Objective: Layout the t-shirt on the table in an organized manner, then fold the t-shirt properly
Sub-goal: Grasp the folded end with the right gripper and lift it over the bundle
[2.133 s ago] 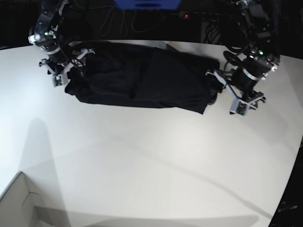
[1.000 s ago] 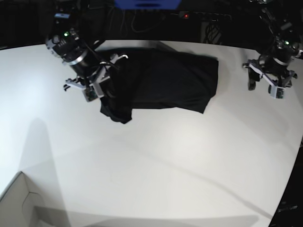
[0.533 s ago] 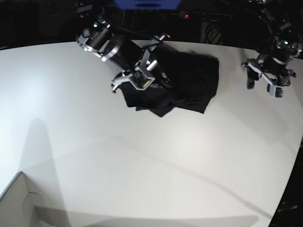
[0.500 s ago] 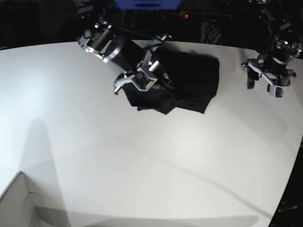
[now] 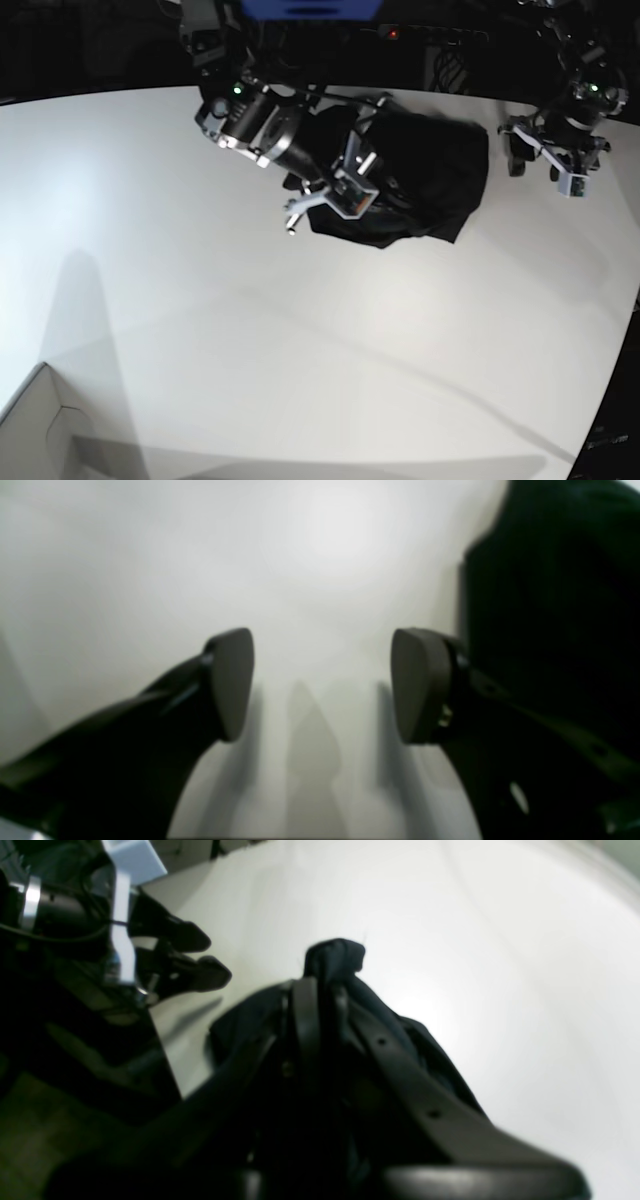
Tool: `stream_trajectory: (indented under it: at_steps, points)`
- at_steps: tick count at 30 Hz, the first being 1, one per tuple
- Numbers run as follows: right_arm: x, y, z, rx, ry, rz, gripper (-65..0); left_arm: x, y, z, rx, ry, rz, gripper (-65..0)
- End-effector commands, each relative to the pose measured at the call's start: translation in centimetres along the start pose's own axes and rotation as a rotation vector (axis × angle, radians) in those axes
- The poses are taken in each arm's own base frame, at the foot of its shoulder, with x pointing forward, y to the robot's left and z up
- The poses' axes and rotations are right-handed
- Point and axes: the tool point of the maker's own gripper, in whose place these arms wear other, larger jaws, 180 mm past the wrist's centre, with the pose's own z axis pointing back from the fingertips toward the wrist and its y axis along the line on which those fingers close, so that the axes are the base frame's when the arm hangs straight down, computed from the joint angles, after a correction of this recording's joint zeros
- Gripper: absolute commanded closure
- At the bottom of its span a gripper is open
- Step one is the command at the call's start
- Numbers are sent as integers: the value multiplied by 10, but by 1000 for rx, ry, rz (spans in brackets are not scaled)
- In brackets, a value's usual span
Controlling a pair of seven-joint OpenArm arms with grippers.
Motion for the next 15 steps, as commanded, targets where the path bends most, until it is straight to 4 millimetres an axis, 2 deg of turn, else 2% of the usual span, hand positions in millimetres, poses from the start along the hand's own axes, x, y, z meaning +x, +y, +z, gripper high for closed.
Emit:
stream_trajectory:
  at_steps: [1,4,6,8,11,12,15]
  points:
    - [21,0,-2,6,-80,-4,0,17,5,2,8,-56,-6,-416]
    - [18,0,-3,9,-74,-8,0,34,7,-4,10,-90,-3,-415]
    - [18,0,-3,9,-73,-10,0,35,8,-10,3,-90,12,-380]
    - [18,1,-2,9,-73,-11,0,39,8,-17,-3,-95,28,-273]
    - [17,0,-2,7,-72,-12,0,37,2,-29,-26,-81,51,-46]
    - [18,0,-2,7,-74,-12,0,34,-3,-33,-42,-69,48,0]
    - [20,-1,-3,5,-78,-11,0,23,-23,-42,-99,-29,29,-27]
